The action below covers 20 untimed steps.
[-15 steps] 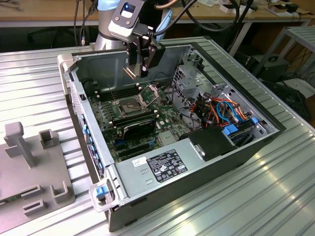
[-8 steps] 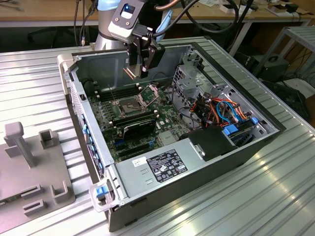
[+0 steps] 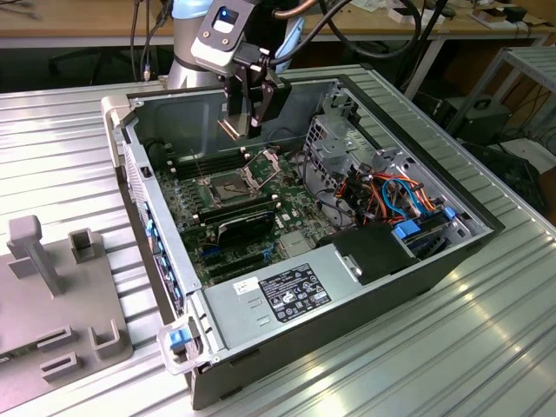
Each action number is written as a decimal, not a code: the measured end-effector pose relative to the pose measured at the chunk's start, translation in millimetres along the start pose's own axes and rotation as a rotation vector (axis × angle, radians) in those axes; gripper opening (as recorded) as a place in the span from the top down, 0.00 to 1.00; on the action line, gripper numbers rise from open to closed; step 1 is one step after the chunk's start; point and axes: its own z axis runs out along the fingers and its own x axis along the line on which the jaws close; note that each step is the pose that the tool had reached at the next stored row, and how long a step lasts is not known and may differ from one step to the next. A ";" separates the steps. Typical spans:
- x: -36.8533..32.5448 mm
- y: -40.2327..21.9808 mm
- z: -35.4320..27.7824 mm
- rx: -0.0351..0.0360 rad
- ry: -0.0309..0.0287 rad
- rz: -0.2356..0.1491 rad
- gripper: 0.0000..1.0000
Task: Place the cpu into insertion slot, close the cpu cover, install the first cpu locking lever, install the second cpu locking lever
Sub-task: 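Place the cpu into insertion slot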
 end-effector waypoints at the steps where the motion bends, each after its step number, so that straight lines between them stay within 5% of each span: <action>1: 0.1 0.0 0.2 0.0000 0.0000 0.000 0.45; 10: 13.5 3.9 14.5 -0.0001 0.0047 0.004 0.45; 14: 15.0 4.6 16.1 0.0001 0.0044 0.008 0.45; 20: 16.2 5.1 26.8 0.0012 0.0080 0.030 0.45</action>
